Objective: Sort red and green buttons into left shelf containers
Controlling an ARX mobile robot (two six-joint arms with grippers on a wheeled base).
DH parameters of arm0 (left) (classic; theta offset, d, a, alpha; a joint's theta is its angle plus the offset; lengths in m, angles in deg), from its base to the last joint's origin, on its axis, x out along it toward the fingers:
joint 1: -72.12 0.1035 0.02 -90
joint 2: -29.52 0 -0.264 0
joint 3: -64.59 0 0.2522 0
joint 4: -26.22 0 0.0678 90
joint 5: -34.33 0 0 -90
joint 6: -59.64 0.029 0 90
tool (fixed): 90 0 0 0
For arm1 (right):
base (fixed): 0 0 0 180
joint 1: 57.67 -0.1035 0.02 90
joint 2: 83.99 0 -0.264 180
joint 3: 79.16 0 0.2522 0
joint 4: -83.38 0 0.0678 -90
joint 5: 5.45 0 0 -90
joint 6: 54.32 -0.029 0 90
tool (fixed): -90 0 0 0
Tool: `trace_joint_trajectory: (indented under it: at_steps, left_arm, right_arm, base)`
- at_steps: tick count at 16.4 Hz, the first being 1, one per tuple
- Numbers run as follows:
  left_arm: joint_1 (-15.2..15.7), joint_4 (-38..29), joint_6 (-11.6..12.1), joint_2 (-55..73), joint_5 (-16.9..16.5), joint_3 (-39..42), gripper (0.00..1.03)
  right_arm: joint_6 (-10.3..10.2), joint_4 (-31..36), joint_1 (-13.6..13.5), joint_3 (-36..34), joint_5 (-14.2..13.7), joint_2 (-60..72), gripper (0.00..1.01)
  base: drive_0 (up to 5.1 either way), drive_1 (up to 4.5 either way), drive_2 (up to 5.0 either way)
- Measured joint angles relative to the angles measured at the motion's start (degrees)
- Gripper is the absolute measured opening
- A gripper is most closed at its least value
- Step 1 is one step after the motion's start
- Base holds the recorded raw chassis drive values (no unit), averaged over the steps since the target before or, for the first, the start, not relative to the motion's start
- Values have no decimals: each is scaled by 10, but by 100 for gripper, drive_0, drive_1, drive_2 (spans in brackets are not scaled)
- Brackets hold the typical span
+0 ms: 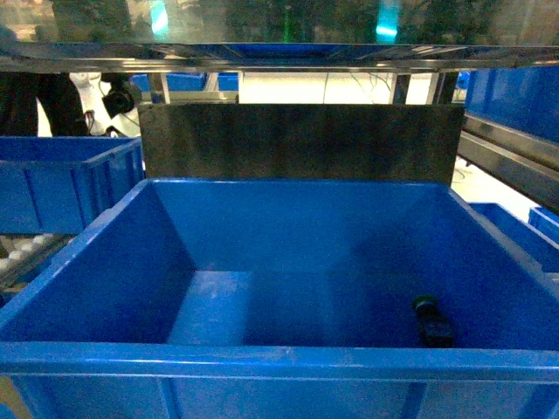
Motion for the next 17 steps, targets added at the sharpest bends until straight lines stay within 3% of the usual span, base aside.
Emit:
trace_joint_trajectory:
  at_steps: [1,10,11,17]
  left_arm:
    - [0,70,0,-45,-1,1,2]
    - [0,73,0,-74,0,1,4]
    - [0,73,0,-74,0,1,15]
    - [0,73,0,-74,0,1,71]
  right_arm:
    - [0,12,0,1,0,-7,2]
    - [0,1,-2,0,0,-7,2]
    - [0,1,-2,0,0,-7,7]
    - [0,1,-2,0,0,-7,64]
  base:
    - [0,0,0]
    - [0,0,0]
    - [0,0,0]
    - [0,0,0]
